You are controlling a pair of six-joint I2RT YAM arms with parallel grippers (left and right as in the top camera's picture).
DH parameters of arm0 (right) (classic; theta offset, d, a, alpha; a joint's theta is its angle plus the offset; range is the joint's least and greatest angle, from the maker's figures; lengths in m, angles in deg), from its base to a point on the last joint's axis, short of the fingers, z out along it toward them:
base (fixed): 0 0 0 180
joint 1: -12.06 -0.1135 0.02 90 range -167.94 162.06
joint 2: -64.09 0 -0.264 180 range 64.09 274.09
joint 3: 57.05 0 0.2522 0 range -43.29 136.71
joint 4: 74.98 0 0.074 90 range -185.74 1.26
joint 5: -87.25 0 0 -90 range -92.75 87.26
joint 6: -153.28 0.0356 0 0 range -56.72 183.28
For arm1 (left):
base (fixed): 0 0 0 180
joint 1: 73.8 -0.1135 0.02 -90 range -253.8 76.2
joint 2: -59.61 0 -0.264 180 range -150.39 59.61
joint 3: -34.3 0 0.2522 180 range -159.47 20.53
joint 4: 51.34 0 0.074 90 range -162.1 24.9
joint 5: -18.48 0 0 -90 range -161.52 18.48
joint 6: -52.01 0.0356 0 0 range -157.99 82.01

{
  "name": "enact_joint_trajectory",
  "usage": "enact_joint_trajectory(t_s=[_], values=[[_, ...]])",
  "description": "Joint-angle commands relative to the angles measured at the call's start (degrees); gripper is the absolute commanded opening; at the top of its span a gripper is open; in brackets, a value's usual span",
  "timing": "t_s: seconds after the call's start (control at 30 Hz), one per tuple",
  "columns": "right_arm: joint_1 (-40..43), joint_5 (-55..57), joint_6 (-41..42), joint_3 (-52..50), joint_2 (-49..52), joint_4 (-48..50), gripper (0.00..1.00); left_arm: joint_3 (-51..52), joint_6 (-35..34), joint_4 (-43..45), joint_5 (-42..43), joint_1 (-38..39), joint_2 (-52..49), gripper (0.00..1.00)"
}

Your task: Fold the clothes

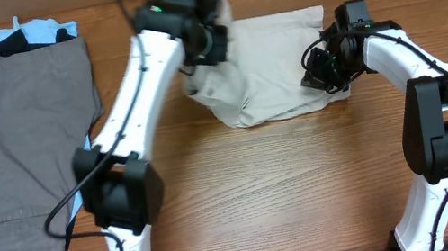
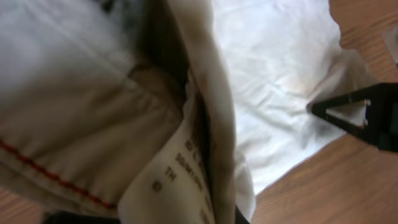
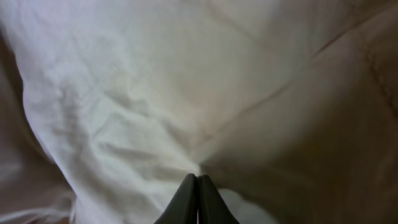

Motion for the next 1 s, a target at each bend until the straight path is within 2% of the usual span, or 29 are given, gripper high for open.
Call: enact_joint_trajectory(t_s=[0.0,0.13,0.4,0.67,0.97], values=[[0.0,-1.6,0.1,0.0,0.8,0.8,0.04,-7.7,4.3,-6.0,-1.9,-1.1,5.3,0.04],[0.0,-7.8,-2.2,0.8,0.2,1.2,0.04,-12.7,7.9,-14.9,-5.5,-1.6,5.3,0.04],[0.0,-5.0,-4.3,3.1,-0.8,0.8,0.04,-13.5,9.5,-22.3,-13.5,-2.6,5.2,0.04],[-2.3,-0.8,-5.9,2.8,-0.8,-0.8,0.04,-13.5,10.4,-21.2,-13.3,-4.9,5.2,0.04],[-4.3,2.4,-5.8,-2.3,1.0,0.1,0.04,-13.5,10.7,-15.1,-13.3,-5.7,5.2,0.04]])
